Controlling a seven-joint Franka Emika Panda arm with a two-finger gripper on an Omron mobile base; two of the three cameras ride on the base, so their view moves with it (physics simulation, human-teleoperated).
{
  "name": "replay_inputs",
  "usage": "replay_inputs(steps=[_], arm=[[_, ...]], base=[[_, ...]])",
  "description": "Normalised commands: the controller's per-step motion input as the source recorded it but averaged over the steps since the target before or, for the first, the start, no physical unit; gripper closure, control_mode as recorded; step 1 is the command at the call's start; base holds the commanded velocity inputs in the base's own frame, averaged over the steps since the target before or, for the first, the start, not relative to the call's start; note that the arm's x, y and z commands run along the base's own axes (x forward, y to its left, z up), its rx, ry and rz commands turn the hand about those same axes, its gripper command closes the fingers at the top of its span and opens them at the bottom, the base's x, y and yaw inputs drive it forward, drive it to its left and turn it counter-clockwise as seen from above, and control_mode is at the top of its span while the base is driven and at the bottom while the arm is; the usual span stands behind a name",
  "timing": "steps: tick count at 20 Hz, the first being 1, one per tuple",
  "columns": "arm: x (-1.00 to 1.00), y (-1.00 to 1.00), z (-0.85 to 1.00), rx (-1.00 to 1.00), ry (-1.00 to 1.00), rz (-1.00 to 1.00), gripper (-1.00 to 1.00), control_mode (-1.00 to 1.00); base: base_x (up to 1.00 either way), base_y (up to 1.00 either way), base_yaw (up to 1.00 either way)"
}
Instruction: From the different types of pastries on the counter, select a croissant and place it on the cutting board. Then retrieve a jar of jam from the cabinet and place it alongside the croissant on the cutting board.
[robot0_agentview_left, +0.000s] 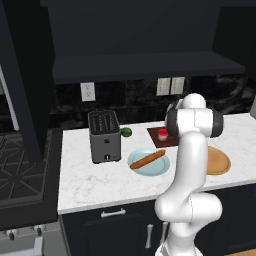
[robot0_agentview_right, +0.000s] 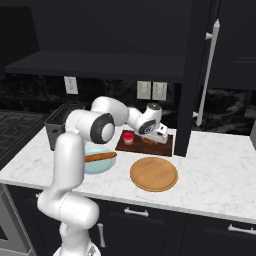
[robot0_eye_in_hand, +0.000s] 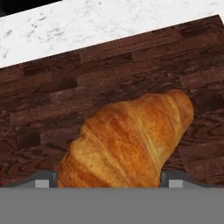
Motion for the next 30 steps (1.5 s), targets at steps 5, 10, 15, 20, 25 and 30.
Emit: replay_inputs(steps=[5, 10, 15, 20, 25, 30], arm=[[0.32, 0.00, -0.10, -0.01, 0.03, 0.01, -1.00, -1.00], [0.13, -0.18, 0.01, 0.02, 0.05, 0.02, -1.00, -1.00], [-0.01, -0.13, 0.41, 0.04, 0.00, 0.02, -1.00, -1.00], [-0.16, 0.00, 0.47, 0.02, 0.00, 0.00, -1.00, -1.00], [-0.57, 0.03, 0.28, 0.00, 0.02, 0.00, -1.00, -1.00], [-1.00, 0.01, -0.49, 0.00, -0.05, 0.00, -1.00, -1.00]], base=[[0.00, 0.00, 0.00], [0.00, 0.00, 0.00], [0.00, 0.00, 0.00], [0.00, 0.00, 0.00], [0.00, 0.00, 0.00], [0.00, 0.00, 0.00]])
